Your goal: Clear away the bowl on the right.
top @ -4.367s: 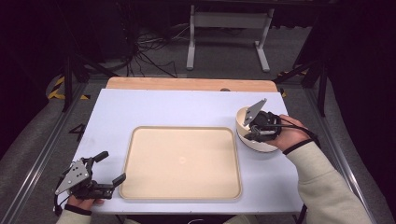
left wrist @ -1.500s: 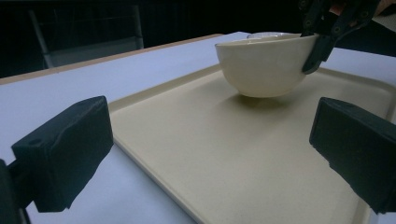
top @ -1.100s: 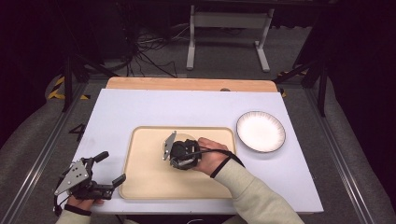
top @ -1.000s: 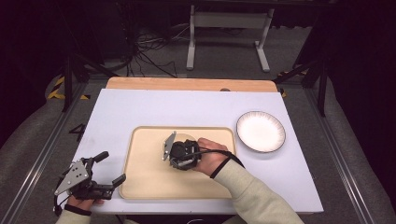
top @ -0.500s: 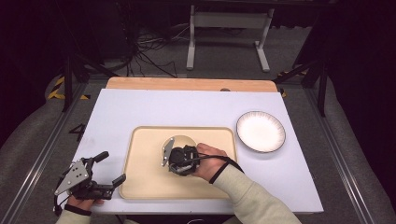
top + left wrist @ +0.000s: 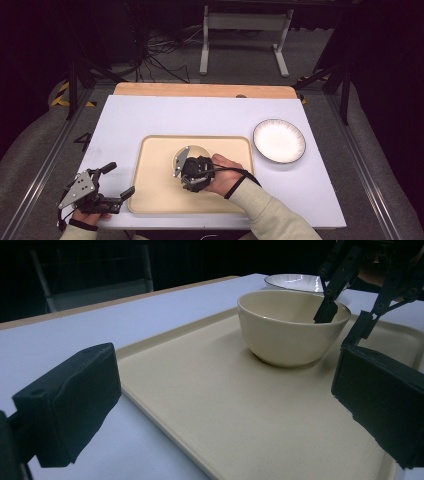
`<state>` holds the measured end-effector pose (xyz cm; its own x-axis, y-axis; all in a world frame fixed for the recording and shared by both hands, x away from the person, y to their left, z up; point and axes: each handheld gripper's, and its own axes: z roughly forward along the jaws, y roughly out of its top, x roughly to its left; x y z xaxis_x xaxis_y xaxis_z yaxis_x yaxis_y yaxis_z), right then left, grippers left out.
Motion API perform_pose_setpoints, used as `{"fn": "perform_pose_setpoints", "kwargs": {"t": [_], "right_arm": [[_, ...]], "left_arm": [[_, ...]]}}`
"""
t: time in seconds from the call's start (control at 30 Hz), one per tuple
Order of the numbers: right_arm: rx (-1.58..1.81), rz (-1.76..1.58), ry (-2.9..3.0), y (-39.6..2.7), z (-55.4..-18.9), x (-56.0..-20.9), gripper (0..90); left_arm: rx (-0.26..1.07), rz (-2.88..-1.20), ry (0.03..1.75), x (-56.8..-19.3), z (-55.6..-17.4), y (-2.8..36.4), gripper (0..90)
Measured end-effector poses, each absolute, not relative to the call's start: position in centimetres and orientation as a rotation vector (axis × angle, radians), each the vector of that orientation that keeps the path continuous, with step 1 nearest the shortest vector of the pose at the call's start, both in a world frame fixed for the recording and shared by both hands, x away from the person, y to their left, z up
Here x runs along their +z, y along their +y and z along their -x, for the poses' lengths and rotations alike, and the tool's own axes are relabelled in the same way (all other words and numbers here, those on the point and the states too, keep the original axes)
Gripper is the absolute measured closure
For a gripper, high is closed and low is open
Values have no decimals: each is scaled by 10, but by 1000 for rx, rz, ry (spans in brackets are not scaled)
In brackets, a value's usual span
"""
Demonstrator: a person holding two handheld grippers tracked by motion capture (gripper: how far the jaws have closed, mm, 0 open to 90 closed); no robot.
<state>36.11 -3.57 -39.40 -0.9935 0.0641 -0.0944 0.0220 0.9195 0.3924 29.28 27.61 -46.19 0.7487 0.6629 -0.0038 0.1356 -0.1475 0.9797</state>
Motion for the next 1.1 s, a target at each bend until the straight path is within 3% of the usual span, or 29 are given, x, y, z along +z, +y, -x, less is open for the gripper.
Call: {"fn": "perform_pose_setpoints", "kwargs": {"t": [0.17, 0.37, 0.5, 0.7, 1.1], "right_arm": [[642, -89, 2964, -36, -360, -388, 529], [738, -151, 2915, -42, -360, -372, 322], [819, -172, 2880, -47, -360, -364, 233], [975, -180, 2836, -60, -358, -352, 243], [1072, -237, 2732, -78, -358, -349, 111]], "left_arm": [[519, -1682, 641, -462, -293, 276, 2], [520, -1682, 643, -462, -293, 276, 2], [523, -1681, 642, -462, -292, 276, 2], [523, -1681, 642, -462, -292, 276, 2], [522, -1679, 644, -462, -292, 276, 2]]}}
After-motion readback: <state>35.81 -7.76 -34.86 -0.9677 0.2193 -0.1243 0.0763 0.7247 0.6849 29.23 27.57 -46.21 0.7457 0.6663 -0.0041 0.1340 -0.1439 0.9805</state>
